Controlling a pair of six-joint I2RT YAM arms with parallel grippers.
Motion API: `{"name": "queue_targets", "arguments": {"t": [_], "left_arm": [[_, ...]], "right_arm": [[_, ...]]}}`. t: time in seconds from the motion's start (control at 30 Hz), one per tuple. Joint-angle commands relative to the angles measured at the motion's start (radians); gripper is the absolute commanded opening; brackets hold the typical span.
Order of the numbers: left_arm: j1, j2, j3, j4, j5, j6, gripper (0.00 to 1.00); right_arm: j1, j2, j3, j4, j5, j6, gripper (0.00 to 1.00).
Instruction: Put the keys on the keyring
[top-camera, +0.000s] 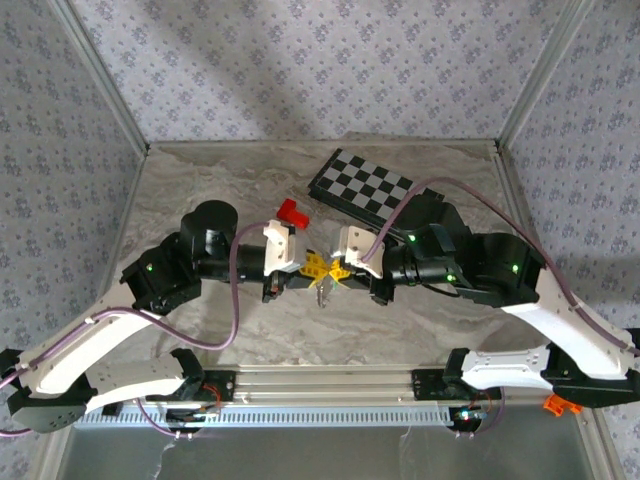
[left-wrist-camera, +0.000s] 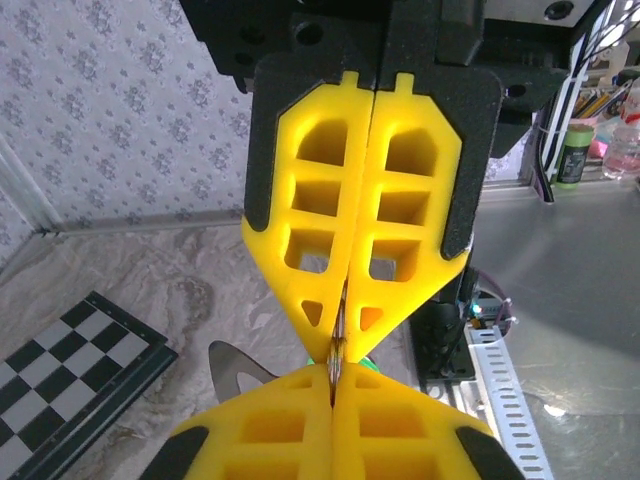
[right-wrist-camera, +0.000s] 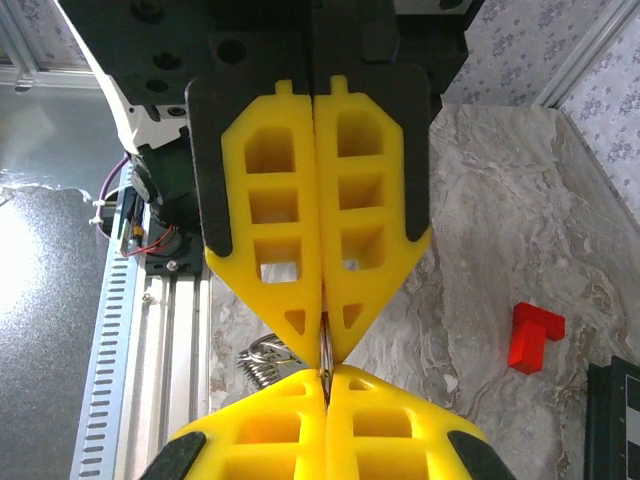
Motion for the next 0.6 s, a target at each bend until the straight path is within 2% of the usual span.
{"name": "queue_targets", "arguments": {"t": [0.0, 0.13, 0.37, 0.57], "left_arm": [[-0.010, -0.002, 0.025, 0.024, 0.014, 0.003, 0.00], [-0.011, -0.025, 0.004, 0.089, 0.018, -0.026, 0.00], [-0.011, -0.052, -0.038, 0.260, 0.085, -0.093, 0.00], [-0.012, -0.063, -0.077, 0.377, 0.120, -0.151, 0.00]], "right_arm": [[0.014, -0.014, -0.006, 0.039, -0.004, 0.014, 0.00], [0.014, -0.038, -0.033, 0.071, 0.014, 0.029, 0.00], [0.014, -0.138, -0.159, 0.226, -0.008, 0.088, 0.22], [0.014, -0.190, -0.216, 0.319, -0.008, 0.109, 0.20]]}}
